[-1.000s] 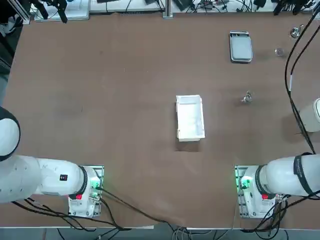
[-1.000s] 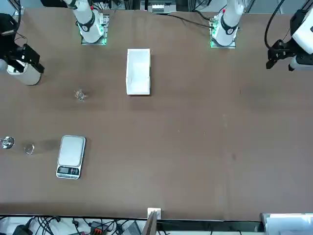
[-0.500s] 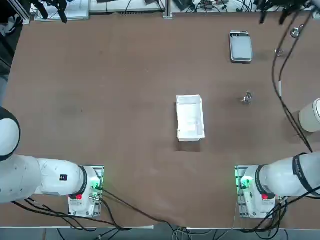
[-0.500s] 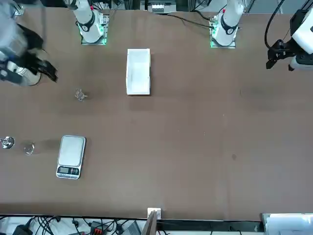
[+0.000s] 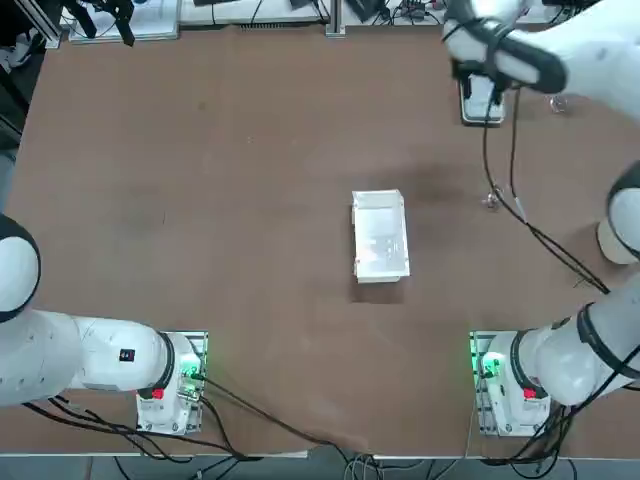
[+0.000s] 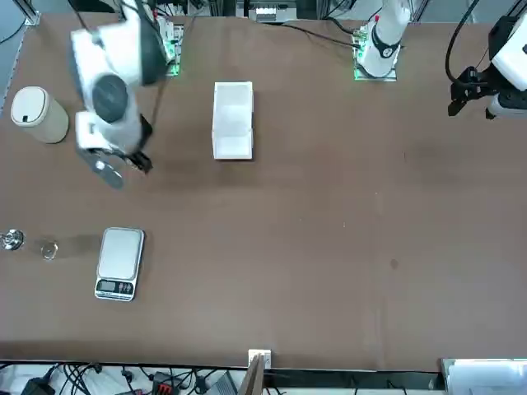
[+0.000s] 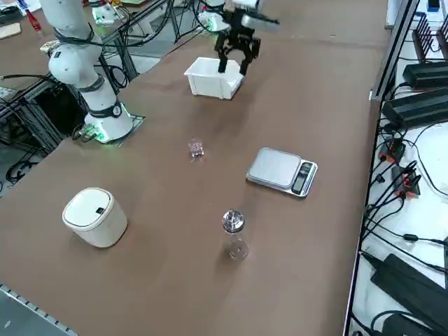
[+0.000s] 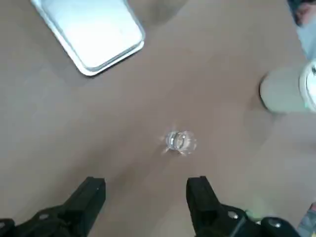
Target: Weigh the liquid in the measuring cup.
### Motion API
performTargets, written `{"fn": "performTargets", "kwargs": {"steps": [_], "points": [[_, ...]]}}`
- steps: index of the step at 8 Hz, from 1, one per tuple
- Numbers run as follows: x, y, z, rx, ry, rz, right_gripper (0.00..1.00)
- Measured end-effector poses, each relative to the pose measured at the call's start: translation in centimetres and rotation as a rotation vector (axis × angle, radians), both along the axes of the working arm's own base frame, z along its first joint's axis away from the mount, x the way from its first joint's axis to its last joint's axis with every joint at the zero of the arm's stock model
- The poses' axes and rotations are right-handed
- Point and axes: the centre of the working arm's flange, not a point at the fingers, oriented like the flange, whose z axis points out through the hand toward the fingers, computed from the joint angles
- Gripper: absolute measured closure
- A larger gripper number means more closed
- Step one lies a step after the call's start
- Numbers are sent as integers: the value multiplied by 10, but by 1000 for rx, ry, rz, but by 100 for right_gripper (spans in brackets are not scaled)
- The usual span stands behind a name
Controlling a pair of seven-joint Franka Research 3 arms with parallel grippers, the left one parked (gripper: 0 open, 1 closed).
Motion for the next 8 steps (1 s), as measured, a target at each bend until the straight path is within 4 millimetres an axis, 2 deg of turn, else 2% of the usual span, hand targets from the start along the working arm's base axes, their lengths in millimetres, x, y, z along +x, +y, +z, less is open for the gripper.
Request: {"fn": "performTargets", "kwargs": {"steps": [3,5,8], "points": [[7,4,-107,-232,-95,-252,0],[1,1,-171,-362,-153,-393,0],[-11,-3,-226,-521,-276,-560,0]]}}
